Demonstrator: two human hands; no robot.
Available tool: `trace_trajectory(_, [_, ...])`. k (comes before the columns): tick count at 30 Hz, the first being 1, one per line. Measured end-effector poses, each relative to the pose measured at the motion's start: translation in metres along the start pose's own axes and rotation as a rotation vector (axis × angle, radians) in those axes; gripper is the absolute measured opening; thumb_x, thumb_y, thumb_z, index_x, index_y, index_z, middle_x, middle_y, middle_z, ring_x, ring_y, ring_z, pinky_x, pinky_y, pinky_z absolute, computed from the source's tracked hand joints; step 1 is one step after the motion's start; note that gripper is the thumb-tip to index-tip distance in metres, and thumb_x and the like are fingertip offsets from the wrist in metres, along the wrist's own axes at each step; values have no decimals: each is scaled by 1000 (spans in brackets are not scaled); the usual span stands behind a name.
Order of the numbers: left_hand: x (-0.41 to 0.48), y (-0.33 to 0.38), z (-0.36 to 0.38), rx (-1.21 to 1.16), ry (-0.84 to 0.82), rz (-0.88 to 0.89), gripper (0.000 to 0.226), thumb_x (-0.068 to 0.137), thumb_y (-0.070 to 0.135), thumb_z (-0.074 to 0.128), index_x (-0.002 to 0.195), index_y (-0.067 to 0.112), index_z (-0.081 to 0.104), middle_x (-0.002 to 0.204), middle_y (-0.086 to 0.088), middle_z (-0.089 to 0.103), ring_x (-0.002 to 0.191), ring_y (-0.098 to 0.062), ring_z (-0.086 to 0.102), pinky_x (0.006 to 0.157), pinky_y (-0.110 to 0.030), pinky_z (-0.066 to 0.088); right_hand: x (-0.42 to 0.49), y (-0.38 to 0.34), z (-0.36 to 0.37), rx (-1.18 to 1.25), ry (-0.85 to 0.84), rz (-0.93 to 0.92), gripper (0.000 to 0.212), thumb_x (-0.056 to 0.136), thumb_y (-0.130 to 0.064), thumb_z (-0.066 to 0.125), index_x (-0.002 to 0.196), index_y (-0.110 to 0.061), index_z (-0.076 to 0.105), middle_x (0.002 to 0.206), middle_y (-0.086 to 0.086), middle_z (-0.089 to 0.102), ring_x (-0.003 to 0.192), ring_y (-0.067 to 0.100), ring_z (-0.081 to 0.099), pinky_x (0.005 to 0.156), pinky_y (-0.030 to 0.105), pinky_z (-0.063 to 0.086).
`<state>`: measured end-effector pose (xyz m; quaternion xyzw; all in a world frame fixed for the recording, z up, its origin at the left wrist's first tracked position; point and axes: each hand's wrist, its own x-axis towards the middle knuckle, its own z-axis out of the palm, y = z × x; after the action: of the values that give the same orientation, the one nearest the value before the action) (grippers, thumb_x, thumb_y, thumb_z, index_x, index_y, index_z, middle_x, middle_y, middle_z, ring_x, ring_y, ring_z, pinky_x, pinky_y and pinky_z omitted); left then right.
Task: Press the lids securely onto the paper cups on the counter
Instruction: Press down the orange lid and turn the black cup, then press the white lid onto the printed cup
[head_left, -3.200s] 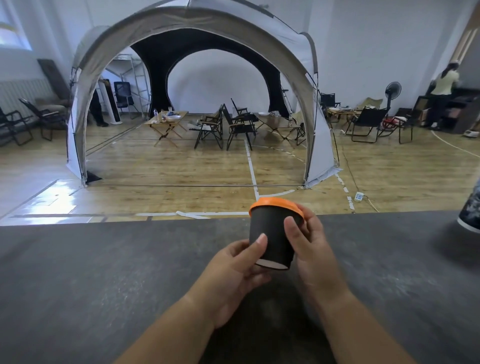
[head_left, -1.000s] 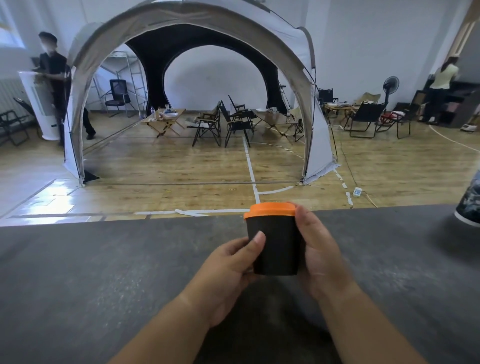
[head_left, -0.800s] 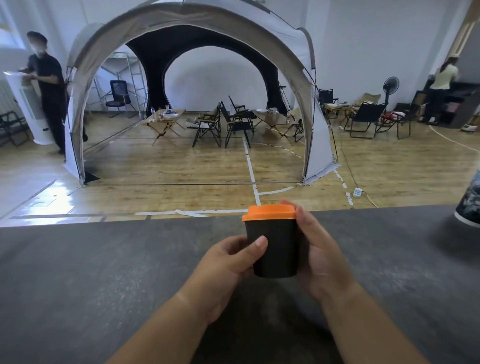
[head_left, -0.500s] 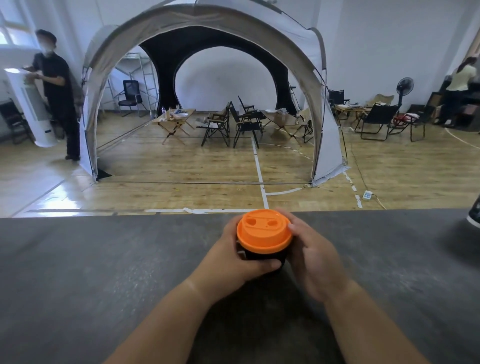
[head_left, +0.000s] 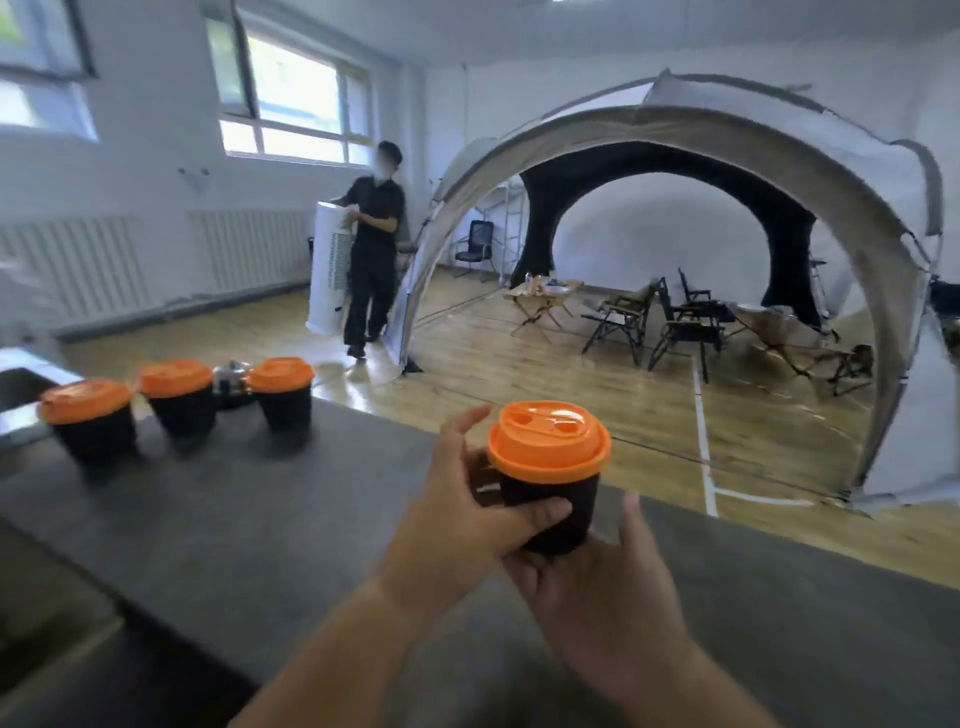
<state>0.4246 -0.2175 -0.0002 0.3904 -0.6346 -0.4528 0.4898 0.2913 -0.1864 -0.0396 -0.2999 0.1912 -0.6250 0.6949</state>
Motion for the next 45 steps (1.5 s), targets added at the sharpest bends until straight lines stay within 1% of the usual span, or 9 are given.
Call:
trace_trajectory(3, [-14, -7, -89, 69, 184, -12, 90, 52, 32, 94, 125, 39, 42, 118, 8, 67, 105, 0, 65, 93, -29, 54, 49, 58, 56, 81, 9, 233, 92, 94, -71, 18, 129, 4, 58, 136, 29, 56, 125, 37, 58, 106, 40, 44])
trace_trajectory(5, [-23, -14, -147, 146, 307, -6, 80, 62, 23, 90, 126, 38, 43, 118, 16, 64, 106, 6, 62, 90, -18, 51, 76, 103, 97, 44, 22, 329, 96, 94, -72, 15, 124, 5, 63, 127, 28, 62, 118, 37, 63, 101, 38, 49])
trace_trajectory(8, [-28, -33, -225, 250, 498, -15, 76, 66, 16, 87, 126, 32, 43, 117, 20, 58, 105, 6, 58, 82, -7, 47, 114, 164, 145, 61, 46, 482, 95, 95, -71, 20, 138, 10, 46, 128, 33, 60, 124, 41, 56, 113, 43, 39])
trace_trajectory(12, [-15, -61, -293, 309, 591, -104, 81, 71, 15, 85, 137, 24, 40, 128, 5, 56, 116, -11, 54, 94, -21, 41, 158, 220, 186, 34, 236, 480, 85, 98, -64, 31, 156, -4, 16, 158, 24, 29, 145, 36, 31, 122, 46, 23])
trace_trajectory(21, [50, -109, -320, 360, 565, -233, 87, 73, 24, 83, 143, 23, 32, 140, -1, 51, 129, -21, 48, 105, -32, 38, 201, 237, 187, 18, 359, 384, 80, 99, -62, 32, 157, -10, 16, 163, 16, 17, 151, 29, 18, 123, 44, 16])
trace_trajectory(29, [36, -99, -259, 203, 705, -388, 121, 73, 26, 83, 153, 15, -7, 158, -13, 20, 144, -27, 25, 117, -40, 26, 181, 208, 147, 56, 339, 353, 83, 98, -63, 30, 157, -9, 10, 164, 18, 13, 151, 32, 15, 124, 44, 14])
trace_trajectory(37, [9, -64, -89, -499, 181, -299, 75, 81, 9, 74, 140, 26, 31, 124, 2, 51, 125, -17, 49, 106, -34, 40, 83, 51, 44, 77, 435, 50, 80, 99, -60, 29, 152, 0, 25, 155, 27, 32, 146, 37, 29, 119, 47, 23])
trace_trajectory(41, [13, -41, 11, -538, -95, -332, 62, 83, 10, 71, 132, 25, 37, 123, -2, 54, 122, -20, 53, 108, -41, 41, -6, -29, 0, 16, 539, -99, 67, 98, -60, 31, 139, -9, 48, 136, 19, 56, 122, 36, 54, 97, 50, 43])
trace_trajectory(45, [-6, -12, 127, -441, -445, -371, 34, 89, 11, 65, 120, 21, 54, 112, -2, 65, 97, -15, 62, 81, -32, 50, -111, -105, -40, -196, 702, -247, 40, 87, -45, 51, 117, -21, 63, 121, 10, 67, 97, 27, 67, 78, 42, 49])
